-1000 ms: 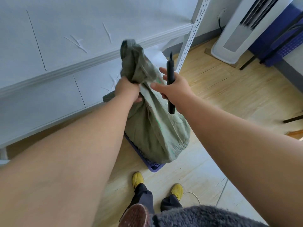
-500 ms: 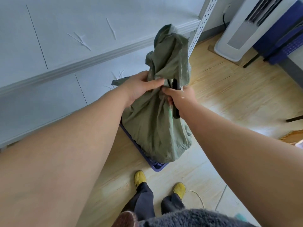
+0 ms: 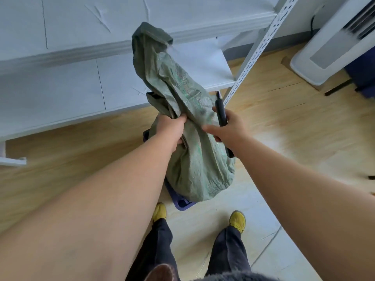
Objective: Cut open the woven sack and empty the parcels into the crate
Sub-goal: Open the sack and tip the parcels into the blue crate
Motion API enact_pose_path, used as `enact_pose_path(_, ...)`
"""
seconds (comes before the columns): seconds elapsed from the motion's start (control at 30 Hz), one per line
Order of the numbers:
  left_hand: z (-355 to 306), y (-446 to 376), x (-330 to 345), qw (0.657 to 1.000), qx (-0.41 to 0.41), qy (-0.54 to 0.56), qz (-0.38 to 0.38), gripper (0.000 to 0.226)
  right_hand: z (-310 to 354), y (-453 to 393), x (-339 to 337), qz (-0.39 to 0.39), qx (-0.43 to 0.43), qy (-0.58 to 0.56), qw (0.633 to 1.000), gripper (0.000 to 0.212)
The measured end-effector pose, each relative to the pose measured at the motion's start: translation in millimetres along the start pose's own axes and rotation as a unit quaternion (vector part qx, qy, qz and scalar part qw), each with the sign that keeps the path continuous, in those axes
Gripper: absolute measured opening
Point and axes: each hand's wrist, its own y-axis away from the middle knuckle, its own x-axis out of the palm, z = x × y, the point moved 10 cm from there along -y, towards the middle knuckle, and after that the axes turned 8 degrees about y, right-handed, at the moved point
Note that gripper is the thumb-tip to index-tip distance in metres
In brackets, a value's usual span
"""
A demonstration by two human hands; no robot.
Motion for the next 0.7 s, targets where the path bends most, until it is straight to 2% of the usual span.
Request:
enact_pose_path(0.07,9,1,8,0.998,-0.025,0.054,-0.025,0.039,-23,-2,1,0.028,-0.005,0.064,0.998,0.077)
enact_pose_path(0.17,29,6,33,0.985,-0.077,0.155,-0.023,0.043,-49,-10,0,0.076,-0.021,0.040,0.996,0.089)
enact_pose_path(0.23,41,10,52,0.978,-0.092,0.187,-0.008,0.044,-59,-15,-5,0.090,-0.026,0.006,0.996,0.085)
enact_pose_path(0.3,45,15,70,0.980,-0.087,0.175,0.021,0.044,-62,-24,-7,0.104,-0.022,-0.061,0.992,0.067)
enact_pose_path(0.37,44,23,89,0.984,-0.066,0.134,0.092,0.059,-58,-37,-5,0.120,-0.014,-0.114,0.986,0.049)
enact_pose_path(0.43,44,32,92,0.990,-0.010,0.027,0.135,0.087,-53,-49,-1,0.132,-0.007,-0.113,0.985,0.034)
enact_pose_path(0.5,50,36,76,0.984,0.083,-0.125,0.101,0.099,-50,-59,4,0.144,0.005,-0.109,0.983,0.023)
enact_pose_path(0.57,73,39,52,0.956,0.109,-0.270,0.014,0.117,-47,-63,9,0.149,0.014,-0.102,0.983,0.021)
enact_pose_path(0.6,87,43,49,0.946,0.106,-0.305,-0.006,0.123,-44,-63,10,0.155,0.013,-0.093,0.983,0.022)
enact_pose_path(0.67,105,46,60,0.952,0.111,-0.284,-0.008,0.120,-36,-55,22,0.204,0.003,-0.077,0.976,0.022)
enact_pose_path(0.7,106,42,66,0.968,0.112,-0.224,-0.014,0.108,-32,-50,29,0.233,-0.015,-0.063,0.970,0.023)
